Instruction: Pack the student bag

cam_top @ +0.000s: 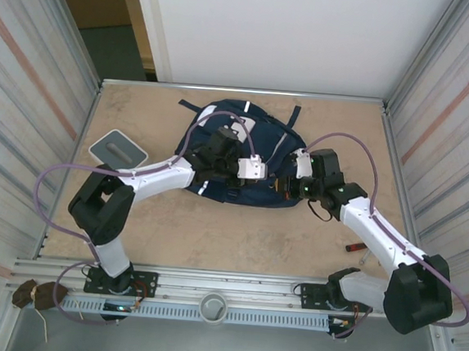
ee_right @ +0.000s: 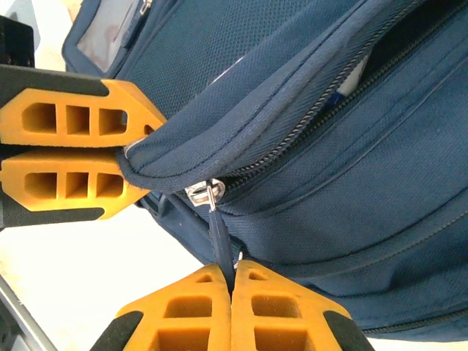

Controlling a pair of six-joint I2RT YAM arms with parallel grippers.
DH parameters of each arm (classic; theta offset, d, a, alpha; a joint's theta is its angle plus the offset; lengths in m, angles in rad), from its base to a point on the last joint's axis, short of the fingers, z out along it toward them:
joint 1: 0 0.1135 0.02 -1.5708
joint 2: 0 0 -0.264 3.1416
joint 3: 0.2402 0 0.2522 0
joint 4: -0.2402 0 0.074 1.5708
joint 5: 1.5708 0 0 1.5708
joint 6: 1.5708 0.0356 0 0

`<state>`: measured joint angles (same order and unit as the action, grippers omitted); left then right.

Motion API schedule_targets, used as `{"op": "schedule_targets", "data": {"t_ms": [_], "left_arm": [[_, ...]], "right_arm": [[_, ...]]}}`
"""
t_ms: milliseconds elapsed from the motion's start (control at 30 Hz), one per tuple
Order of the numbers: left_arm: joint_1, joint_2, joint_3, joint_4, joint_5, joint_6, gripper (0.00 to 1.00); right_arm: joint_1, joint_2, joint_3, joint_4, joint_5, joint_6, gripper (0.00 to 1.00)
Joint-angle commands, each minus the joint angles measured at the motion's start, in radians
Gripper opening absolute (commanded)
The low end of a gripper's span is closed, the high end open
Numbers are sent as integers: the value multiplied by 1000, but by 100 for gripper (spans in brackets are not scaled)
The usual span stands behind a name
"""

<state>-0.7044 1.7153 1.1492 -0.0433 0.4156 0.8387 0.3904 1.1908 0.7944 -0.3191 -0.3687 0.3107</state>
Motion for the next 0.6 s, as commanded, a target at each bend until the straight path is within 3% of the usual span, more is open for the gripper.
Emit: {"op": "schedule_targets", "data": {"t_ms": [0, 133, 300, 433, 567], "left_arm": [[43, -94, -29, -38, 120, 12, 6], [62, -109, -49, -40, 130, 5, 7], [79, -108, -51, -53, 138, -23, 9], [80, -106, -52, -64, 151, -24, 10], [81, -126, -52, -63, 157, -110, 31]], "right_arm": [[-45, 26, 49, -99, 154, -22, 0], [-41, 41, 66, -90, 179, -28, 0], [-13, 0, 26, -19, 82, -83, 0], [3, -11, 17, -10, 110, -72, 0], [51, -28, 5, 27, 108, -51, 0]]}}
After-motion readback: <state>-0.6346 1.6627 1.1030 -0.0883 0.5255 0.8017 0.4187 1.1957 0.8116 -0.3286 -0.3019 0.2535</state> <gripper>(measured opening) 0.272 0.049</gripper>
